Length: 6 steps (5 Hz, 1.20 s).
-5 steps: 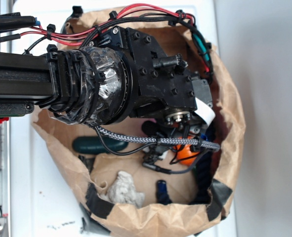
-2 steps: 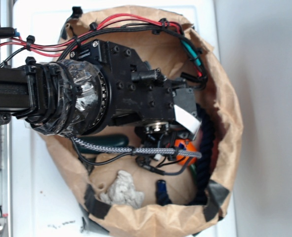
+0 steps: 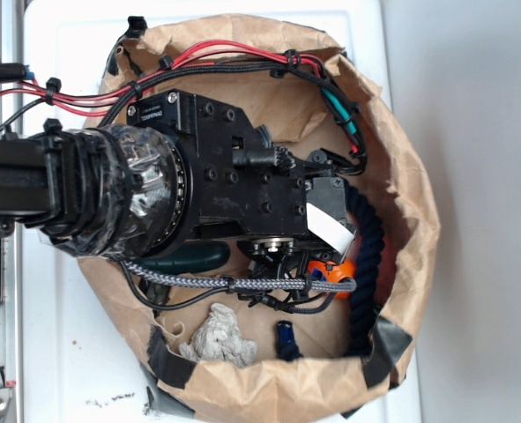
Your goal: Grab the carrot.
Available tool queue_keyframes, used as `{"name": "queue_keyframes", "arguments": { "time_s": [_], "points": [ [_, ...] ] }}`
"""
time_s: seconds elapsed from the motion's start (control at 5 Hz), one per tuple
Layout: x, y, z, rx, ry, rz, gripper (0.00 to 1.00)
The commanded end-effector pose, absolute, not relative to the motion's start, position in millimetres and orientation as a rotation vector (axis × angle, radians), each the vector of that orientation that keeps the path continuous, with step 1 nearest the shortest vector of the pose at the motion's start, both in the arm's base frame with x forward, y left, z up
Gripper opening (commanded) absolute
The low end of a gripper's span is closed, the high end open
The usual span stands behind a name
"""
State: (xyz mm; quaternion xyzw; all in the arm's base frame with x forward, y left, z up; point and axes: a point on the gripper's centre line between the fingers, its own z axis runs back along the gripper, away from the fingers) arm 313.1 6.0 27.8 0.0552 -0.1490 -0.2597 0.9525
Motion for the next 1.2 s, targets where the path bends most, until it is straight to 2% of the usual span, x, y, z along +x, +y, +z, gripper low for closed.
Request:
{"name": "queue_keyframes", "arguments": {
  "time_s": [0.0, 0.2, 0.4, 0.6, 0.8, 1.0],
  "points": [
    [299.9, 2.1, 54.8, 0.09, -0.387, -0.546, 0.0],
    [291.8, 20.1, 77.4, 0.068, -0.371, -0.504, 0.0],
    [281.6, 40.3, 115.6, 0.073, -0.351, -0.404, 0.0],
    [276.5, 54.3, 139.9, 0.096, -0.333, -0.341, 0.0],
    [275.0, 59.5, 153.5, 0.119, -0.332, -0.298, 0.0],
    [274.3, 46.8, 177.5, 0.206, -0.231, -0.233, 0.0]
  ]
}}
